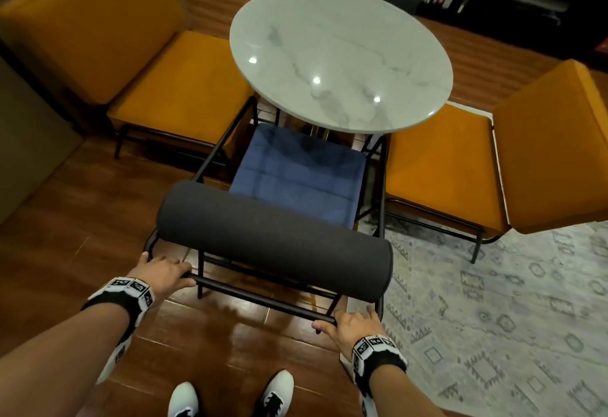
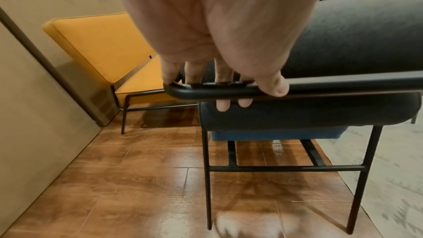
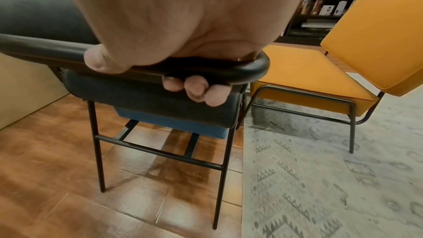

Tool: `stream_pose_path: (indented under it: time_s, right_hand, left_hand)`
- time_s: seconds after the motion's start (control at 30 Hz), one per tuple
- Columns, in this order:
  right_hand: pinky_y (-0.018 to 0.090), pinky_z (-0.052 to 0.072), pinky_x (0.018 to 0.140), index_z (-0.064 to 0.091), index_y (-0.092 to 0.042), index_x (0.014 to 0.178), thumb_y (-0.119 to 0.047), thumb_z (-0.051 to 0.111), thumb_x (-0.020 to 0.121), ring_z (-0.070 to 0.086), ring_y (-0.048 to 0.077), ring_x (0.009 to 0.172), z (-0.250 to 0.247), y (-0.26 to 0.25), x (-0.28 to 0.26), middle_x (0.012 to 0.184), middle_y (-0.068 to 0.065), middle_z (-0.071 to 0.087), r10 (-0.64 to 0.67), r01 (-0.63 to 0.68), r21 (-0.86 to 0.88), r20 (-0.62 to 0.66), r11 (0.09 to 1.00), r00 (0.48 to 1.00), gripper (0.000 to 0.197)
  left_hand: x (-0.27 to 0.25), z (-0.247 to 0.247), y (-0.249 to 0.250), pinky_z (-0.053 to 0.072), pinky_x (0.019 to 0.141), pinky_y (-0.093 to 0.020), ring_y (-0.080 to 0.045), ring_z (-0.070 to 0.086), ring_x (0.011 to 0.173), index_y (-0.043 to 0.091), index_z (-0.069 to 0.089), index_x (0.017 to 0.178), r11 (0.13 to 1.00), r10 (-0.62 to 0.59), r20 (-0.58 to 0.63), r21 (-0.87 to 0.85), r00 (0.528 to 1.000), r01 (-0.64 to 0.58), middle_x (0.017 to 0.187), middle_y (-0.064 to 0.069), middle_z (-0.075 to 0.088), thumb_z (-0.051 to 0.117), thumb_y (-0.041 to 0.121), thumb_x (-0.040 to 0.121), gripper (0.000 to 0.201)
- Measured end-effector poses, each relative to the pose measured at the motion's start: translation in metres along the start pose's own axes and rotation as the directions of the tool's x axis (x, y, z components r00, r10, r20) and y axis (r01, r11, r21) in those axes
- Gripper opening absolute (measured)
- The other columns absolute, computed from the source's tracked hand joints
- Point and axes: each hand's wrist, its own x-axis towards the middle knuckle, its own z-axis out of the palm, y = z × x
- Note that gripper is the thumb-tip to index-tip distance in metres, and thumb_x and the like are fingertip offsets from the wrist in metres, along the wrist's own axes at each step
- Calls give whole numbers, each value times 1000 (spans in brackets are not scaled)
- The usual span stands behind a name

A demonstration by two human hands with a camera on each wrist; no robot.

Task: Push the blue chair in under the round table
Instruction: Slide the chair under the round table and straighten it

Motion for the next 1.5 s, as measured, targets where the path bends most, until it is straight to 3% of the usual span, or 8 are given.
stream_pose_path:
  time_s: [0.27,0.33,0.6,0.73,0.87,1.0,1.13,1.5]
  right_hand:
    - [55,-6,115,58,-26,121,-96,-17,48,57,19,114,9,4,-7,111,0,69,126,-126,2,-61,992,990,126]
    - [63,-9,111,56,-27,122,-97,-8,55,54,21,117,15,-8,-17,113,0,68,180,-179,20,-29,984,983,116]
    - [70,-2,108,48,-25,130,-99,1,53,48,26,122,49,-35,-46,118,1,65,220,-219,132,5,967,975,118]
    - [68,-1,111,54,-29,111,-97,-3,48,47,25,124,45,-38,-51,121,3,63,211,-205,143,-22,968,977,109]
    - [68,0,110,54,-27,116,-98,0,50,46,26,125,45,-33,-48,122,3,63,210,-209,124,6,970,978,111]
    - [65,4,111,51,-32,101,-96,3,54,49,22,122,34,-15,-43,120,-1,63,226,-224,113,-9,968,974,93]
    - [61,6,114,53,-30,106,-96,-2,52,47,21,123,23,6,-29,123,-4,60,240,-233,115,-45,966,970,101]
    - [66,2,113,47,-30,128,-88,-9,52,36,30,132,12,-8,-9,138,7,51,232,-223,112,-74,968,970,110]
  left_hand:
    - [-6,14,12,24,110,-56,-25,44,127,32,53,127,999,14,-73,-31,997,-17,131,1,54,35,73,89,59]
    - [-11,18,4,27,109,-56,-24,47,124,33,54,125,1000,20,-83,-15,996,-21,129,1,56,34,78,86,63]
    - [-40,49,-20,29,111,-51,-22,49,123,34,51,131,999,33,-138,-29,990,-37,134,0,52,31,82,82,72]
    - [-47,44,-36,45,103,-40,-24,48,123,23,57,129,983,12,-252,-172,968,-57,147,-5,38,44,76,83,71]
    - [-42,39,-36,32,116,-42,-31,29,144,22,53,136,984,40,-188,-162,981,-71,162,-13,15,45,74,85,73]
    - [-35,37,-20,25,119,-47,-35,20,146,25,57,132,987,92,-199,-112,976,-115,161,-18,16,40,70,89,64]
    - [-22,34,-3,14,121,-49,-37,8,149,25,60,129,987,112,-186,-95,976,-131,162,-20,10,35,69,92,63]
    - [-7,11,-1,15,119,-53,-43,3,148,32,40,144,996,65,-145,-58,987,-74,163,-16,7,28,57,99,53]
